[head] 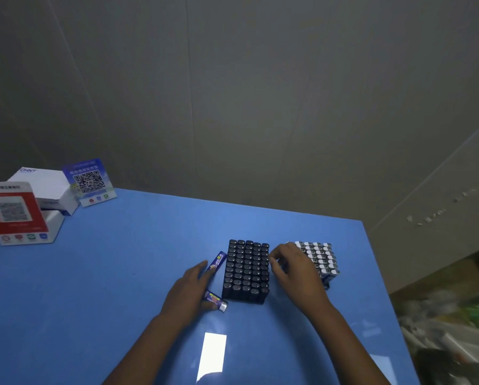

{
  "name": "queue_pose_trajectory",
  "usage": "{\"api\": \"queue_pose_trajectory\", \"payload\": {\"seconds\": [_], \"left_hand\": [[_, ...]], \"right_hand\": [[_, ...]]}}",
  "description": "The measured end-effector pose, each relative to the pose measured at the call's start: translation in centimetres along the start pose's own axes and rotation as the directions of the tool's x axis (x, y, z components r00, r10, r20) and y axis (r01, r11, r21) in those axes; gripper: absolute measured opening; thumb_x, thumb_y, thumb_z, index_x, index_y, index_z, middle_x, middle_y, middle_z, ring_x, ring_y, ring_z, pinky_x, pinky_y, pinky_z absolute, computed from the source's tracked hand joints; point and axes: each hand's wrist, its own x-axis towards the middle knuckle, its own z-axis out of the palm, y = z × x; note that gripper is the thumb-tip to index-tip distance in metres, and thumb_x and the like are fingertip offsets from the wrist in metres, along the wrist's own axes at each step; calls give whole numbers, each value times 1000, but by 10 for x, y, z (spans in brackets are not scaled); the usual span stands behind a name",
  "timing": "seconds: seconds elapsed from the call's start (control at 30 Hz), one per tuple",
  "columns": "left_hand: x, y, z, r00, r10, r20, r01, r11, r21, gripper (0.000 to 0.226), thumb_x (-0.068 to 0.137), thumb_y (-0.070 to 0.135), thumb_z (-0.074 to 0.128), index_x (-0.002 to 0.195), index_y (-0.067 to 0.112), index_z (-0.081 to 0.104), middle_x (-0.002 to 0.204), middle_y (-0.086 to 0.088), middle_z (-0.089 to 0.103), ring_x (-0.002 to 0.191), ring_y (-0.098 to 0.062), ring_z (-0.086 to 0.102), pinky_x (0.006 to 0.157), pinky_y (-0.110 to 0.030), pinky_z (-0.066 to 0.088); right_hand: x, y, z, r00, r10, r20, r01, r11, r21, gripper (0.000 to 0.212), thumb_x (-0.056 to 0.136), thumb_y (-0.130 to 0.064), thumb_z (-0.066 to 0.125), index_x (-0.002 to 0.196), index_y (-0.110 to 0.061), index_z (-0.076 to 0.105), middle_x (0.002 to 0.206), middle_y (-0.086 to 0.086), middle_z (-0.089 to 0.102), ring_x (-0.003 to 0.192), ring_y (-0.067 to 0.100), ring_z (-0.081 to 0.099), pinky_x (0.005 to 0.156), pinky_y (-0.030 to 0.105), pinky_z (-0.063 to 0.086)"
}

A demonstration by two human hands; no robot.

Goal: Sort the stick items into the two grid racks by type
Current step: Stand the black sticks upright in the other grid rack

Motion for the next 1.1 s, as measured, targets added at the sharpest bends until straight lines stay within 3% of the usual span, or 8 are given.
{"api": "queue_pose_trajectory", "payload": {"seconds": [0.2, 0.4, 0.5, 0.6, 0.7, 0.77, 1.03, 1.1], "left_hand": [[18, -26, -8, 983, 138, -118, -134, 990, 36, 86, 61, 39, 88, 136, 36, 45, 140, 2, 54, 121, -26, 57, 86, -41, 53], [24, -25, -12, 955, 294, -31, -295, 954, -59, 69, 74, 44, 77, 138, 40, 51, 157, 16, 24, 139, -11, 31, 105, -28, 35], [21, -28, -13, 959, 279, -49, -282, 956, -77, 55, 71, 48, 78, 123, 37, 64, 153, 17, 33, 135, -10, 39, 98, -28, 42], [19, -34, -10, 956, 275, -105, -280, 959, -37, 46, 63, 53, 80, 106, 37, 70, 142, 14, 49, 121, -11, 55, 84, -28, 51], [19, -40, -9, 955, 271, -121, -270, 962, 30, 42, 51, 53, 85, 84, 36, 66, 125, 14, 62, 102, -11, 64, 64, -24, 51], [17, -43, -10, 964, 233, -126, -230, 972, 40, 39, 51, 50, 85, 77, 34, 60, 121, 18, 62, 99, -11, 63, 61, -23, 47], [0, -58, -16, 990, 50, -129, -46, 998, 33, 39, 51, 46, 78, 76, 32, 50, 76, 16, 53, 74, -11, 56, 50, -13, 24], [2, -57, -16, 990, 22, -139, -15, 999, 49, 44, 56, 45, 77, 90, 31, 54, 83, 15, 55, 81, -14, 56, 53, -19, 34]], "right_hand": [[9, -1, -1, 999, 33, -15, -33, 999, 2, 29, 95, -15, 63, 80, -37, 51, 83, -15, 53, 82, -1, 55, 69, 10, 39], [15, -4, 2, 998, 62, -33, -63, 998, -27, 31, 95, -16, 62, 80, -39, 49, 83, -15, 53, 79, 3, 56, 68, 18, 44], [17, -6, 3, 995, 87, -42, -88, 996, -31, 21, 95, -17, 62, 81, -32, 54, 84, -14, 54, 80, 6, 57, 70, 22, 46], [19, -10, 4, 994, 93, -50, -95, 995, -39, 21, 95, -17, 62, 81, -31, 55, 84, -13, 54, 82, 5, 57, 69, 16, 43], [16, -15, 4, 993, 102, -53, -104, 994, -38, 21, 95, -15, 62, 81, -29, 55, 83, -13, 54, 82, 4, 56, 69, 14, 41], [13, -17, 4, 993, 103, -50, -105, 994, -39, 22, 94, -13, 63, 80, -29, 55, 82, -13, 54, 82, 5, 56, 69, 15, 41], [6, -21, 8, 992, 119, -48, -121, 992, -42, 27, 93, -13, 64, 78, -32, 52, 81, -13, 55, 82, 3, 55, 68, 12, 38], [6, -23, 9, 991, 125, -42, -127, 990, -55, 24, 94, -15, 63, 80, -31, 53, 81, -14, 54, 82, 2, 54, 67, 11, 37]]}}
